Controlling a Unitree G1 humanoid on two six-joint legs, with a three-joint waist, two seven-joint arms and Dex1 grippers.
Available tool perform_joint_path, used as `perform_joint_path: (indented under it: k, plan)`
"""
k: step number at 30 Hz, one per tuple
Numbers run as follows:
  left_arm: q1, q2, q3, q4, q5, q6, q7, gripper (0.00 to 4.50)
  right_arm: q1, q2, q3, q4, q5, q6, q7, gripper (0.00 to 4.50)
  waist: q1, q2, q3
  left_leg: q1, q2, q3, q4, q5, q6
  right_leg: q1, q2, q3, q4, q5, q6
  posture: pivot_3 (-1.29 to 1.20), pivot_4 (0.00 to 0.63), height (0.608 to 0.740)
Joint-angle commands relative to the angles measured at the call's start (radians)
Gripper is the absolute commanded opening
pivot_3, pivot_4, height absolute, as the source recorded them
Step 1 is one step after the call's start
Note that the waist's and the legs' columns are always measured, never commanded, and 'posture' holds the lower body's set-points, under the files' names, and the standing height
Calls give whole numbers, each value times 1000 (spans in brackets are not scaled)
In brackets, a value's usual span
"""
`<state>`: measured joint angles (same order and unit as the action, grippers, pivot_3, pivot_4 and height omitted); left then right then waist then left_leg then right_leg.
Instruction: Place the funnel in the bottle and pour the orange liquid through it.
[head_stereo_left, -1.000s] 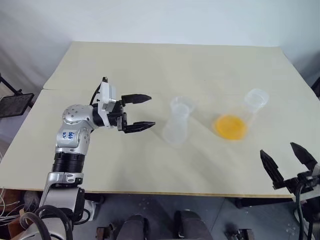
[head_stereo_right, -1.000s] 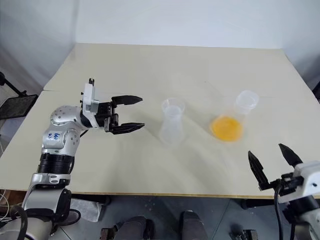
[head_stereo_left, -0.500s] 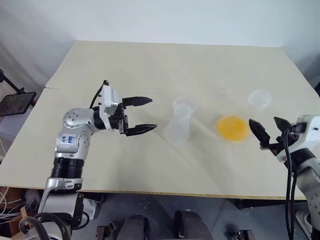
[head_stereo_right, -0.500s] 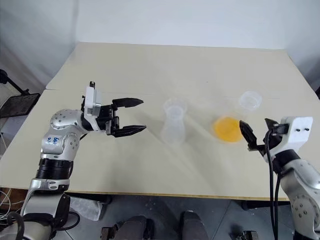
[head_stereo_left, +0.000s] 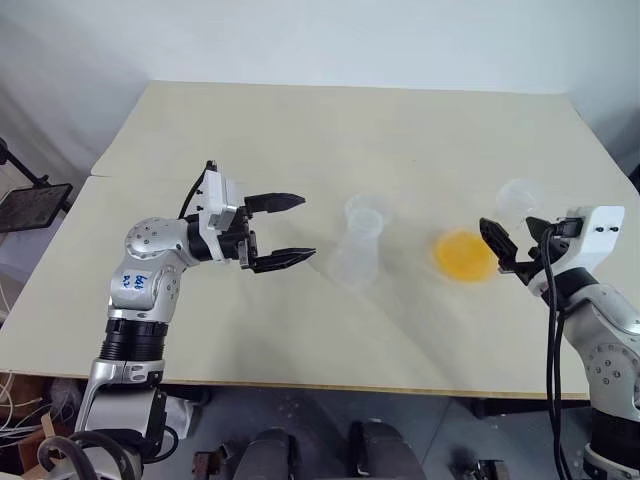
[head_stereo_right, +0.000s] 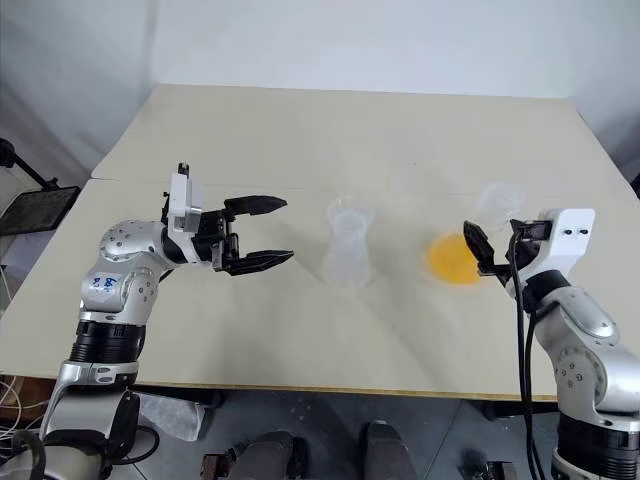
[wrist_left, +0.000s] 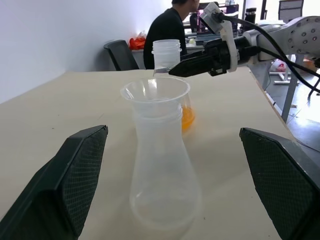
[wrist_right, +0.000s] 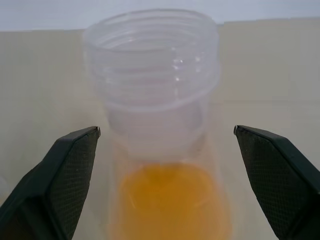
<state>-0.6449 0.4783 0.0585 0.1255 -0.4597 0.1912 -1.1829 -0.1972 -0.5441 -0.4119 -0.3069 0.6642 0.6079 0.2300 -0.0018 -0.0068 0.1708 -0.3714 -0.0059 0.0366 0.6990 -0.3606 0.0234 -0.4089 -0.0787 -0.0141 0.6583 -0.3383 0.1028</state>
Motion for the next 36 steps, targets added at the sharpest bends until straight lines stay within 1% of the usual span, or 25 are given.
perform_joint_path:
  k: [1,14,23,26,29,30,36]
  plan:
    - [-8,5,6,-41,-22,-3,1,4487,-33,7,-10,9,-18,-44,16,4500,-1,0,0,0,0,0,0,0,0,0,0,0,0,0,0,0,150,740]
    - [-12,5,2,-46,-25,-2,2,4487,-153,36,33,129,-90,-110,46,4500,-2,0,0,0,0,0,0,0,0,0,0,0,0,0,0,0,150,740]
    - [-9,3,5,-49,-24,-8,7,4487,-168,54,32,159,-104,-143,58,4500,-3,0,0,0,0,0,-1,0,0,0,0,0,-1,0,0,0,150,740]
    - [-5,4,6,-55,-26,-5,9,4500,-169,59,28,164,-107,-158,59,3871,-2,0,0,0,0,0,-1,0,0,0,0,0,-1,0,0,0,150,740]
    - [-3,6,6,-58,-27,-3,10,4500,-169,71,29,164,-102,-172,62,2873,-3,0,0,0,0,0,-1,0,0,0,0,0,-1,0,0,0,150,740]
    - [-2,7,7,-59,-28,-2,10,4500,-166,74,31,162,-100,-173,62,2681,-3,0,0,0,0,0,-1,0,0,0,0,0,-1,0,0,0,150,740]
    - [-2,11,9,-59,-28,1,9,4500,-148,86,39,130,-62,-175,116,2637,-6,0,0,0,0,0,-1,0,0,0,0,0,-1,0,0,0,150,740]
